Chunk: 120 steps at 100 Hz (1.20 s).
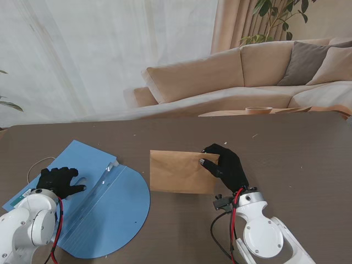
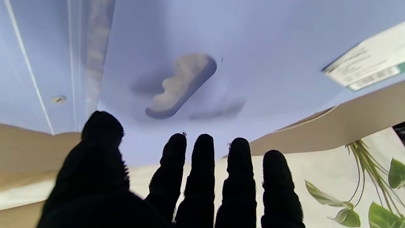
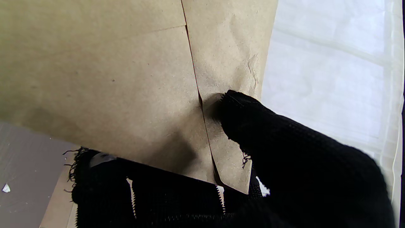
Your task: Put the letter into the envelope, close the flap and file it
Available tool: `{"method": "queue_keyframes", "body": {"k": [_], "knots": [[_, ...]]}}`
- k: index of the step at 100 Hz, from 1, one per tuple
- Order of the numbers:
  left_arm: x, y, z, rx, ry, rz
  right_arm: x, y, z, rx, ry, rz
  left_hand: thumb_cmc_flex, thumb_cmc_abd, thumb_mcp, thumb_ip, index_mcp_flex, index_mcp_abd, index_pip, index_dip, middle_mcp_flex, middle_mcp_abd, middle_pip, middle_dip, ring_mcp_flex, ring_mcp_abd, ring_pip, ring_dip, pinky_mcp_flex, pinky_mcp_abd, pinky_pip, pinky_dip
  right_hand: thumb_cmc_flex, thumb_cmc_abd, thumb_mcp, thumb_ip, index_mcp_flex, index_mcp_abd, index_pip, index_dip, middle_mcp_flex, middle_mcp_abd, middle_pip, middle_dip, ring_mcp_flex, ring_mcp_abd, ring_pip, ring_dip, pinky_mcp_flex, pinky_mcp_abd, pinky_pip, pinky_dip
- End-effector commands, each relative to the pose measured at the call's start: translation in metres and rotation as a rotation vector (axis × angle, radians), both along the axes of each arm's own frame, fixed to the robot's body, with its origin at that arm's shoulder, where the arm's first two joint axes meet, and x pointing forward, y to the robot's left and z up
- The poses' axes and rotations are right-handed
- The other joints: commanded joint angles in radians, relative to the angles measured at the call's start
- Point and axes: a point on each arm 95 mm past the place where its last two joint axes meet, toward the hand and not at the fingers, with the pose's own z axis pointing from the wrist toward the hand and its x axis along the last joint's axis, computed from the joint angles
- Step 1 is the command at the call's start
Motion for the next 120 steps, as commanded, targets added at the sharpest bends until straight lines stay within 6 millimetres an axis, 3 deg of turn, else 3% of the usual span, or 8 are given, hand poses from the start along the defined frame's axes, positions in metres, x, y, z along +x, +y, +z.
{"method": "queue_keyframes", "body": {"k": [1,17,42,62,74,86,105,120], "knots": [[-0.006,0.003,-0.011,-0.024,0.053,0.022,-0.005,0.005,0.000,0.012,-0.003,0.015,0.018,0.060,-0.034,0.031,0.023,0.008,-0.019,0.006,-0.038,-0.017,0.045,0.053,-0.037,-0.023,0.044,0.054,-0.013,-0.026,0.024,0.010,0.065,0.030,0.011,0.022,0.037,-0.036,0.042,0.028,0.021,0.004,0.011,-0.003,0.034,0.001,0.019,0.015,0.001,-0.003,0.050,0.015],[-0.010,0.006,-0.022,-0.036,0.082,0.032,-0.009,0.007,0.001,0.014,-0.011,0.014,0.016,0.010,-0.053,0.034,0.045,0.000,-0.077,-0.036,-0.205,-0.064,0.122,0.193,-0.180,-0.100,0.104,0.156,-0.068,-0.091,0.034,0.036,0.065,0.030,0.012,0.023,0.038,-0.036,0.043,0.030,0.021,0.005,0.012,-0.003,0.033,0.001,0.020,0.015,0.001,-0.003,0.050,0.015],[-0.019,0.005,-0.029,-0.062,0.067,0.011,-0.009,0.009,0.001,0.015,-0.013,0.018,-0.063,-0.085,0.164,0.008,0.141,0.026,-0.051,-0.008,-0.260,-0.146,-0.259,0.306,-0.236,-0.194,-0.319,0.237,-0.086,-0.175,-0.315,0.122,0.064,0.030,0.012,0.025,0.038,-0.037,0.044,0.033,0.020,0.003,0.015,-0.001,0.030,0.001,0.022,0.016,-0.002,-0.004,0.049,0.015],[-0.022,0.000,-0.030,-0.102,0.075,0.007,-0.009,0.009,0.000,0.014,-0.013,0.015,-0.072,-0.102,0.241,-0.001,0.168,0.050,-0.033,0.004,-0.282,-0.174,-0.444,0.155,-0.246,-0.204,-0.436,0.114,-0.101,-0.191,-0.464,0.170,0.065,0.030,0.014,0.027,0.038,-0.038,0.045,0.036,0.019,0.003,0.018,0.001,0.027,0.001,0.027,0.018,-0.004,-0.005,0.048,0.016],[-0.025,-0.004,-0.029,-0.117,0.076,-0.004,-0.009,0.009,0.001,0.017,-0.014,0.011,-0.078,-0.117,0.273,-0.005,0.150,0.096,-0.026,0.008,-0.274,-0.184,-0.466,-0.033,-0.227,-0.201,-0.482,-0.161,-0.094,-0.182,-0.567,0.137,0.064,0.029,0.015,0.028,0.038,-0.038,0.045,0.037,0.018,0.004,0.020,0.002,0.027,0.001,0.029,0.019,-0.004,-0.005,0.048,0.016],[-0.026,-0.007,-0.028,-0.120,0.087,-0.009,-0.009,0.009,0.000,0.017,-0.015,0.011,-0.101,-0.145,0.319,-0.010,0.068,0.135,0.165,0.186,-0.272,-0.183,-0.467,-0.089,-0.222,-0.201,-0.495,-0.309,-0.086,-0.176,-0.597,0.054,0.063,0.028,0.017,0.029,0.038,-0.040,0.046,0.038,0.017,0.002,0.021,0.003,0.026,0.001,0.031,0.020,-0.004,-0.005,0.048,0.017],[-0.025,-0.011,-0.028,-0.095,0.113,-0.011,-0.009,0.009,0.000,0.018,-0.016,0.009,-0.190,-0.230,0.417,-0.033,-0.132,0.147,0.469,0.555,-0.270,-0.189,-0.476,-0.148,-0.219,-0.206,-0.515,-0.426,-0.081,-0.172,-0.614,-0.026,0.061,0.026,0.021,0.031,0.039,-0.042,0.047,0.041,0.017,0.002,0.023,0.003,0.024,0.001,0.032,0.020,-0.006,-0.005,0.047,0.018],[-0.024,-0.013,-0.030,-0.062,0.122,-0.013,-0.008,0.009,0.000,0.019,-0.014,0.009,-0.248,-0.283,0.484,-0.051,-0.234,0.129,0.595,0.723,-0.271,-0.195,-0.466,-0.128,-0.220,-0.207,-0.522,-0.459,-0.080,-0.172,-0.619,-0.050,0.061,0.025,0.023,0.032,0.038,-0.040,0.047,0.043,0.017,0.002,0.024,0.002,0.024,0.001,0.032,0.020,-0.008,-0.005,0.047,0.018]]}}
